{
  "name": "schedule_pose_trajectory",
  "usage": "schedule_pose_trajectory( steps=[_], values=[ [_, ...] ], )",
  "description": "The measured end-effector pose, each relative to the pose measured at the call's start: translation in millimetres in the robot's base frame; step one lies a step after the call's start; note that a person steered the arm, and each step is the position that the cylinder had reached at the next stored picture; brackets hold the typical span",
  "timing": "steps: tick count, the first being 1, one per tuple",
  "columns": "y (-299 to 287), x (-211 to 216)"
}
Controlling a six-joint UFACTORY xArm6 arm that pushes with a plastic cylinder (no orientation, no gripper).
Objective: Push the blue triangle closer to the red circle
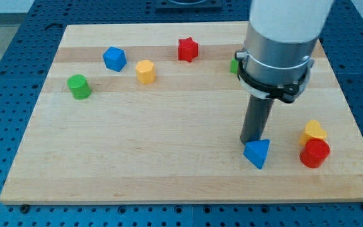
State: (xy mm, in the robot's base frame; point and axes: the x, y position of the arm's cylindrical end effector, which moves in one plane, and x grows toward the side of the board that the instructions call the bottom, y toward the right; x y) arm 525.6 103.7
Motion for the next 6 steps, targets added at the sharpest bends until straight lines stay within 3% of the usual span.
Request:
schedule_pose_trajectory(
  steps=[3, 6],
  values=[
    [-57, 30],
    [39, 40]
  ],
)
